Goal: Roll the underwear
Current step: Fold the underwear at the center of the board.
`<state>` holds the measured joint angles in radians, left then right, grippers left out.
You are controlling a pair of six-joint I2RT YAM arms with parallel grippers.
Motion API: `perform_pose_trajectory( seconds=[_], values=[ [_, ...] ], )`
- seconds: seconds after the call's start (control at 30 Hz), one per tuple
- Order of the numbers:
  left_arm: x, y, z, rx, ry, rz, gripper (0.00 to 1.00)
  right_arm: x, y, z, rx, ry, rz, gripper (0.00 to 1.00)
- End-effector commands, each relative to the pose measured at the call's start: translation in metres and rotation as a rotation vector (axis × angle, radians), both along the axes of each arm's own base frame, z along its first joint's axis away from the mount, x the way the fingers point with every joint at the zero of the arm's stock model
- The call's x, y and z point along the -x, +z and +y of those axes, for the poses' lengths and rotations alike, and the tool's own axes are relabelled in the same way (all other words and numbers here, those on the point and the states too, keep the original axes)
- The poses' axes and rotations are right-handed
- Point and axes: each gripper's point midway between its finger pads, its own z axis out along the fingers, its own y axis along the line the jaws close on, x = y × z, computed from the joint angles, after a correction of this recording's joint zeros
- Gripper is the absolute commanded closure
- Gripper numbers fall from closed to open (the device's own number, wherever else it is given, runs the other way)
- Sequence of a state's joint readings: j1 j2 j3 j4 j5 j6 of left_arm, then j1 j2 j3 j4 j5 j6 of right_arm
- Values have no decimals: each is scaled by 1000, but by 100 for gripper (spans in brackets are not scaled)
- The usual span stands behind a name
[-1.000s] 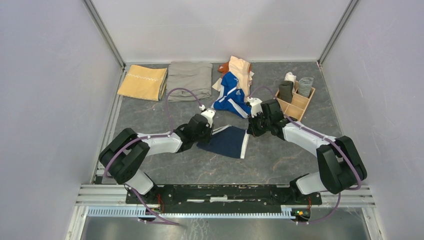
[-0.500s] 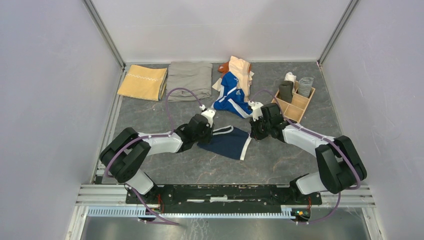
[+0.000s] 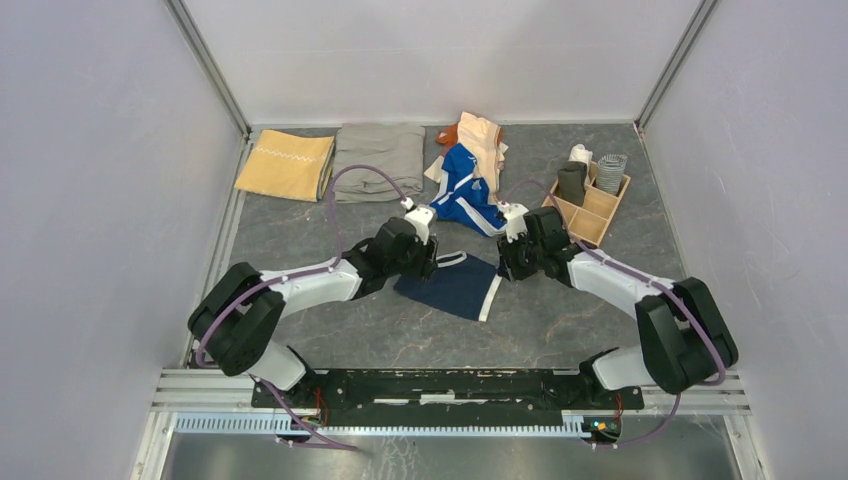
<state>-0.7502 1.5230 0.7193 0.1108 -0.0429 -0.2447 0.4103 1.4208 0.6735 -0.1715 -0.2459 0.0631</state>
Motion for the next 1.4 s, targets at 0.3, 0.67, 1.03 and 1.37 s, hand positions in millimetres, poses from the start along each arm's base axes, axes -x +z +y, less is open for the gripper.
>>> perform_pose_trajectory(
  seconds=[0.3,0.67,1.03,1.37],
  values=[
    [24,68,-23,205,-70,-62,43,-29,62,0,-15,4,-205,62],
    [76,8,0,198,9,60,83,-72,31,9,29,-63,-146,91],
    [48,-13,16,107,119,37,85,-42,-17,10,96,3,-30,95],
    [1,-15,21,73,175,1,85,30,-31,15,102,67,15,95]
  ],
)
